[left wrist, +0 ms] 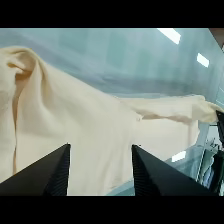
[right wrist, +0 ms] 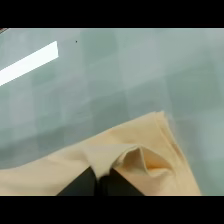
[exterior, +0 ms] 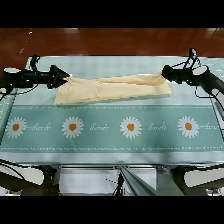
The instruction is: Fold the shirts.
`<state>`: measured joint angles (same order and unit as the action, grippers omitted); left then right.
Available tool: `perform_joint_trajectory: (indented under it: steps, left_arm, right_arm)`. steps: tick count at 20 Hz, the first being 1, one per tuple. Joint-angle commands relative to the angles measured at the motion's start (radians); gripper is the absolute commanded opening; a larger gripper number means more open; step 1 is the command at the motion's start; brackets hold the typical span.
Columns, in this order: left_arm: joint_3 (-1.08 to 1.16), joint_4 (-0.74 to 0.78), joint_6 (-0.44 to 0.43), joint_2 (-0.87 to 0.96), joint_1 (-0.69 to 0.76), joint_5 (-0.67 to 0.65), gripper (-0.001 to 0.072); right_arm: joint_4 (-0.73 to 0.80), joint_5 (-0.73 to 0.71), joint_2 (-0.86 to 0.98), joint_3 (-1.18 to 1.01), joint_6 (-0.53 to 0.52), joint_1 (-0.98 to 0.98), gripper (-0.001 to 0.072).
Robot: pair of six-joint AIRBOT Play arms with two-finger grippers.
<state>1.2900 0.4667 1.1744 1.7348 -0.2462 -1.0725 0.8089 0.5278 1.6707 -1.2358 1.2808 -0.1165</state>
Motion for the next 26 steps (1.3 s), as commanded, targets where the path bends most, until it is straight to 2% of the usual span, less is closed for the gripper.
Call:
perform_joint_trajectory:
  steps: [1, 2, 3, 4, 6, 8, 9, 10, 12, 15, 17, 18, 19, 24, 25, 26]
  left_arm:
    - [0.004, -0.011, 0.0, 0.01, -0.038, -0.098, 0.0488]
    - [0.005, -0.011, 0.0, 0.01, -0.055, -0.145, 0.0489]
    - [0.006, -0.011, 0.0, 0.009, -0.072, -0.198, 0.0488]
    - [0.006, -0.011, 0.0, 0.007, -0.087, -0.244, 0.0488]
    - [0.006, -0.011, 0.0, 0.002, -0.107, -0.333, 0.0487]
    - [0.006, -0.011, -0.003, -0.006, -0.108, -0.377, 0.0486]
    - [0.006, -0.011, -0.004, -0.01, -0.104, -0.378, 0.0486]
    - [0.006, -0.012, -0.005, -0.014, -0.098, -0.375, 0.0486]
    - [0.006, -0.015, -0.023, -0.017, -0.085, -0.368, 0.0487]
    - [0.006, -0.021, -0.037, -0.017, -0.066, -0.369, 0.0487]
    - [0.006, -0.04, -0.042, -0.017, -0.051, -0.368, 0.0486]
    - [0.007, -0.053, -0.051, -0.017, -0.043, -0.368, 0.0486]
    - [0.008, -0.067, -0.057, -0.017, -0.035, -0.368, 0.0486]
    - [0.01, -0.202, -0.06, -0.019, 0.002, -0.369, 0.0486]
    - [0.01, -0.235, -0.068, -0.019, 0.007, -0.369, 0.0485]
    - [0.01, -0.258, -0.068, -0.019, 0.01, -0.369, 0.0484]
  right_arm:
    - [0.074, 0.038, 0.002, -0.001, -0.002, -0.017, 0.007]
    - [0.117, 0.066, -0.011, -0.002, -0.003, -0.033, 0.0272]
    - [0.178, 0.102, -0.029, -0.002, -0.003, -0.054, 0.0439]
    - [0.246, 0.134, -0.053, -0.001, -0.003, -0.077, 0.0461]
    - [0.38, 0.196, -0.109, -0.001, 0.013, -0.131, 0.0461]
    - [0.428, 0.246, -0.142, -0.002, 0.094, -0.198, 0.0462]
    - [0.362, 0.281, -0.137, -0.001, 0.144, -0.242, 0.0485]
    - [0.256, 0.322, -0.12, -0.001, 0.142, -0.283, 0.0492]
    - [0.044, 0.402, -0.069, -0.001, 0.077, -0.346, 0.0493]
    - [-0.068, 0.433, -0.005, -0.001, 0.059, -0.342, 0.0493]
    - [-0.08, 0.419, 0.034, -0.001, 0.061, -0.301, 0.0494]
    - [-0.092, 0.404, 0.054, -0.001, 0.062, -0.275, 0.0535]
    - [-0.118, 0.376, 0.075, -0.001, 0.065, -0.244, 0.0545]
    - [-0.311, 0.154, 0.159, -0.001, 0.064, -0.096, 0.0545]
    - [-0.332, 0.132, 0.171, -0.001, 0.064, -0.072, 0.0537]
    - [-0.336, 0.114, 0.176, -0.001, 0.055, -0.052, 0.0466]
